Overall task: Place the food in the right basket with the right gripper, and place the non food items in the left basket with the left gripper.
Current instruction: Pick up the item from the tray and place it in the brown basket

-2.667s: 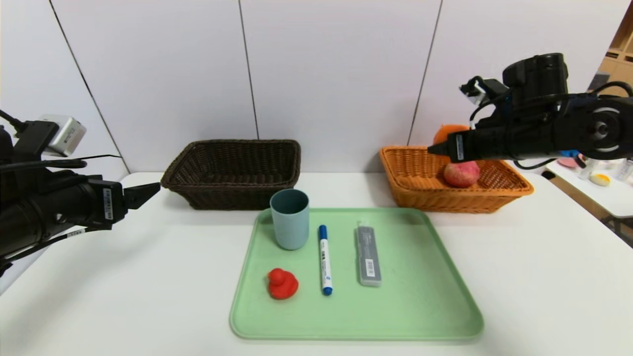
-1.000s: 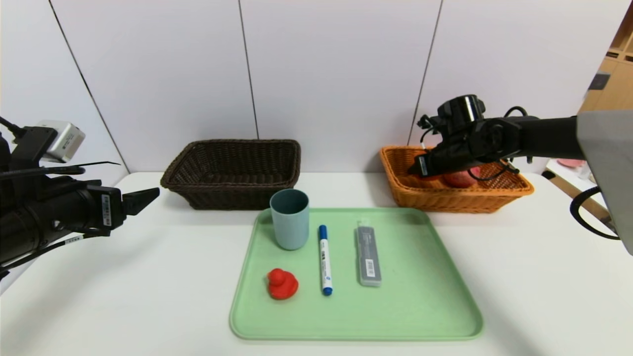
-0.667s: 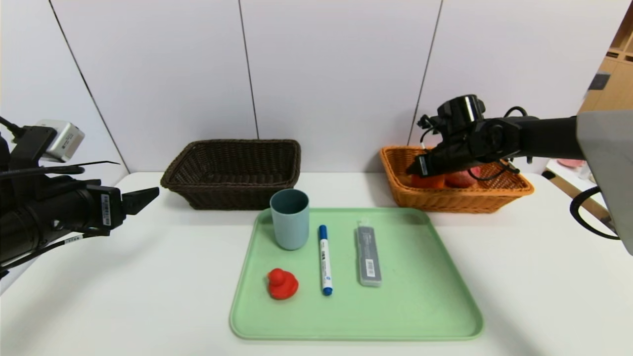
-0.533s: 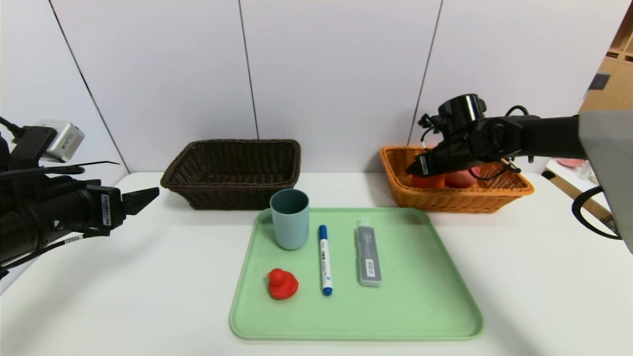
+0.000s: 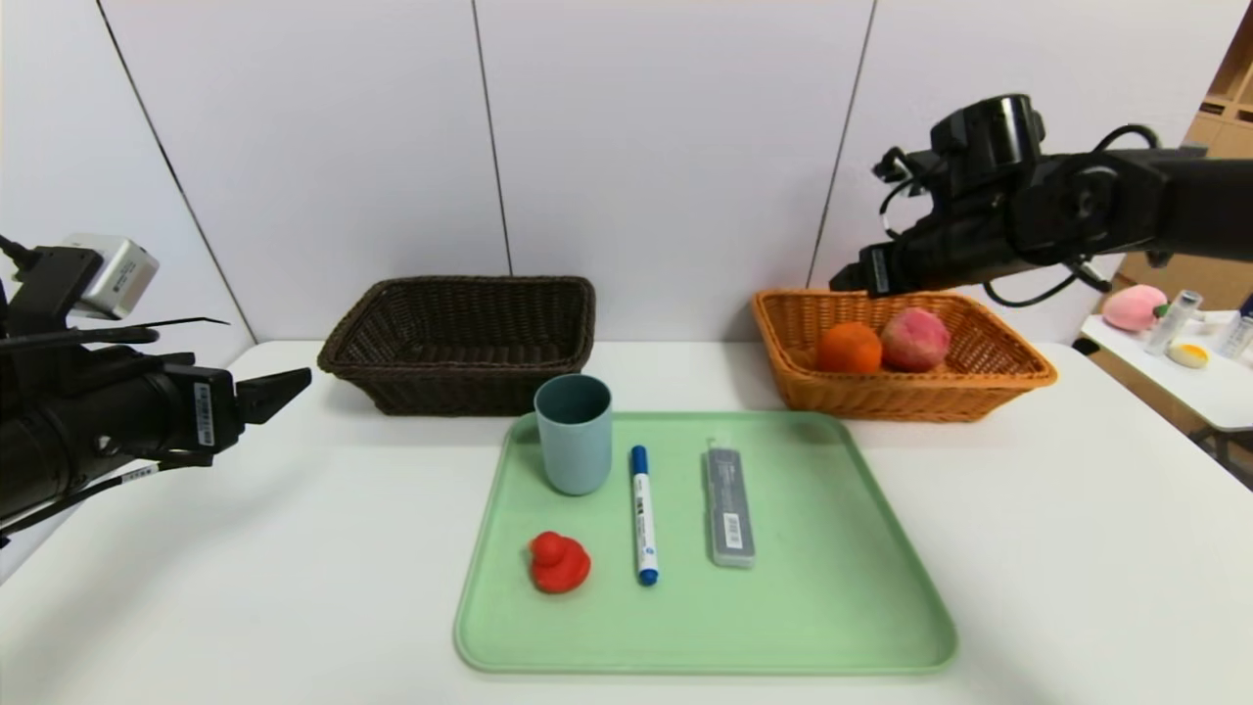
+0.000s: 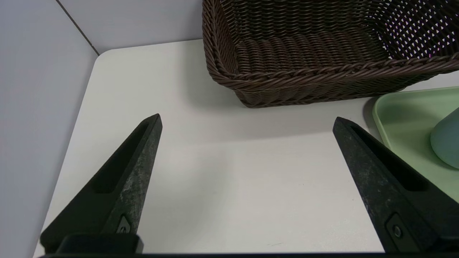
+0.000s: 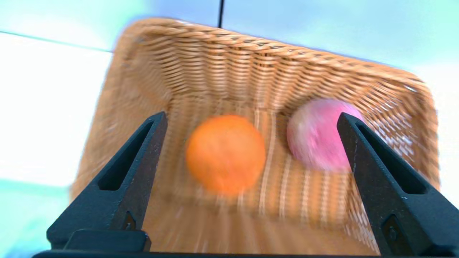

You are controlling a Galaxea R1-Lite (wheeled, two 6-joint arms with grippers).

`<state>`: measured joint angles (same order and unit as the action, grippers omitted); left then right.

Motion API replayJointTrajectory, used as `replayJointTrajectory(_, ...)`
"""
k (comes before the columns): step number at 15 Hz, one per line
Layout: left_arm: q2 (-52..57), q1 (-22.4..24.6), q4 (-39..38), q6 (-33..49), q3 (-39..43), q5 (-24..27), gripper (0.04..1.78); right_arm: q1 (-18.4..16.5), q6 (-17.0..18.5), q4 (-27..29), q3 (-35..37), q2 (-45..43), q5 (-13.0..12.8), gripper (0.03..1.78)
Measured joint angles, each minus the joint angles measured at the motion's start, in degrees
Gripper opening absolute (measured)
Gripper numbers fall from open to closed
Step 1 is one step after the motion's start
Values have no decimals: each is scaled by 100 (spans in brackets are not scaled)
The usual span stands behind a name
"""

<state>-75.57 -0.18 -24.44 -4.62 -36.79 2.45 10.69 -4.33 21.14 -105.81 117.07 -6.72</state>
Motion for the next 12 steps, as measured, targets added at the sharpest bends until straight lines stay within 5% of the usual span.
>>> replayJointTrajectory(3,18,0,5,-30,16,-2,169,656,675,840,72,-708,-6,166)
replayJointTrajectory(6,40,2,9,-37,41,-2,169,1549,1863,1631,88,-1219,-44,167)
replayJointTrajectory(8,77,2,6,-30,110,-6,169,2050,2565,1974,173,-1414,-304,168)
replayJointTrajectory(10,123,2,9,-37,188,-11,169,2269,2816,2197,400,-1490,-714,169)
replayJointTrajectory(12,167,-2,9,-41,228,-9,169,2384,3152,2213,634,-1499,-791,169)
